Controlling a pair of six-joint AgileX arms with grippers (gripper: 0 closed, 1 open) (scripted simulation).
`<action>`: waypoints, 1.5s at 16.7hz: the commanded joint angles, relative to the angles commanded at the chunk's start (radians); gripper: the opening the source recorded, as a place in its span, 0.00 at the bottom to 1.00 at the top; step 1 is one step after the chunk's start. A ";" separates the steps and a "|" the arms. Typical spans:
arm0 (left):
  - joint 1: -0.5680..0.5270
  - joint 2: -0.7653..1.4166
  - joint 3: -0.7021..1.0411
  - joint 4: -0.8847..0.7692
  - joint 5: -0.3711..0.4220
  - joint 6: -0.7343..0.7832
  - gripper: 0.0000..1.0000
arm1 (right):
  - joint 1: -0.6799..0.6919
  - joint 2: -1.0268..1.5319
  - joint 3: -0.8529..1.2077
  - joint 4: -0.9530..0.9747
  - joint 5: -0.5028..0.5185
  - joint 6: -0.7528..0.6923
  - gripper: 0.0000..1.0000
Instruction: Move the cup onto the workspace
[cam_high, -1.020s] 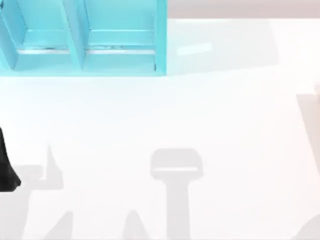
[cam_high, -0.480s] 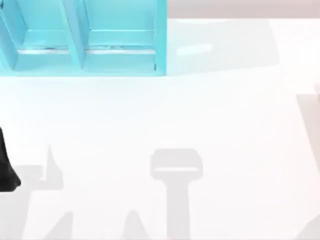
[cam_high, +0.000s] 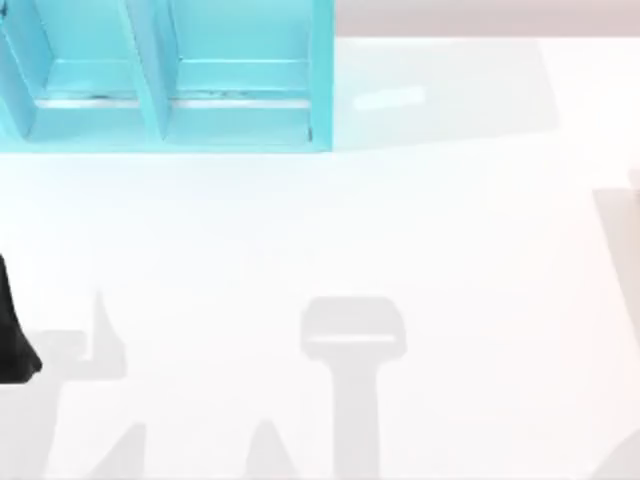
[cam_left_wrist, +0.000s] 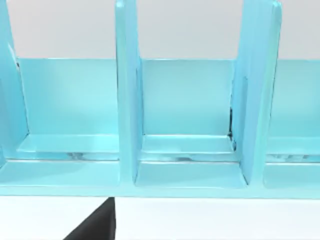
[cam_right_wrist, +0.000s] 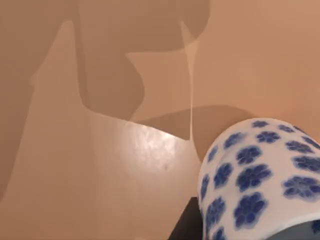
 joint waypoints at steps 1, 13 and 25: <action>0.000 0.000 0.000 0.000 0.000 0.000 1.00 | 0.000 0.000 0.000 0.000 0.000 0.000 0.02; 0.000 0.000 0.000 0.000 0.000 0.000 1.00 | 0.028 -0.021 0.015 -0.040 0.000 0.037 0.00; 0.000 0.000 0.000 0.000 0.000 0.000 1.00 | 0.340 -0.263 0.150 -0.411 -0.001 0.337 0.00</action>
